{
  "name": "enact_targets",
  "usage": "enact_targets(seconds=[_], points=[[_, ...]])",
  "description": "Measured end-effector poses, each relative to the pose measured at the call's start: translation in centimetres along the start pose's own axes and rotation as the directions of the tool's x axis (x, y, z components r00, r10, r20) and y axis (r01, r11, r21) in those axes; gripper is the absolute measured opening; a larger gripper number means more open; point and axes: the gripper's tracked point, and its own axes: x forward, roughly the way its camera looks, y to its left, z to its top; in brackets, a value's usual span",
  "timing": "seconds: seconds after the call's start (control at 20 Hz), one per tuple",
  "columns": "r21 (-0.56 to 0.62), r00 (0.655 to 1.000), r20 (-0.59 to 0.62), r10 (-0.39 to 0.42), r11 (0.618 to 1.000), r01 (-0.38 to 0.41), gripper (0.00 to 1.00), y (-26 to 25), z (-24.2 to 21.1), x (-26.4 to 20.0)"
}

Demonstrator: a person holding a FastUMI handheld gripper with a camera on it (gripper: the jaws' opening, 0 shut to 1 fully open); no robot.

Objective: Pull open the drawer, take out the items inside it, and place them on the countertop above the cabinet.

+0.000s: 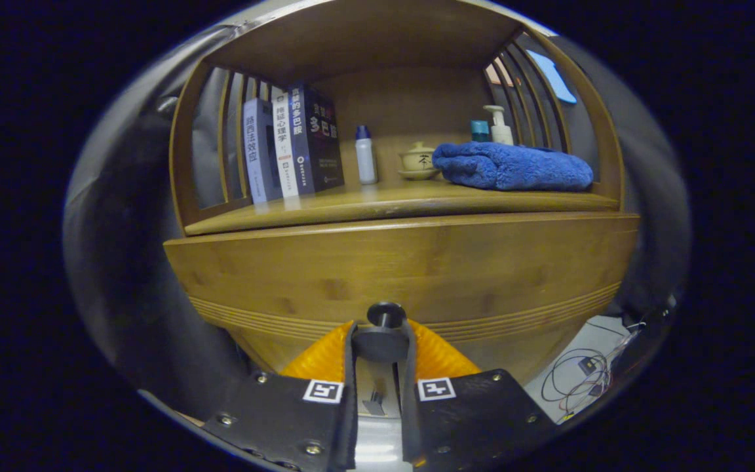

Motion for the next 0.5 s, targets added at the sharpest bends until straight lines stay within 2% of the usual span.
enact_targets(seconds=[0.25, 0.5], points=[[-0.039, 1.000, 0.005, 0.000, 0.999, 0.000, 0.27, 0.3, -1.5, -4.7], [-0.056, 0.998, -0.044, 0.035, 0.998, -0.038, 0.27, 0.6, -3.2, -9.1]])
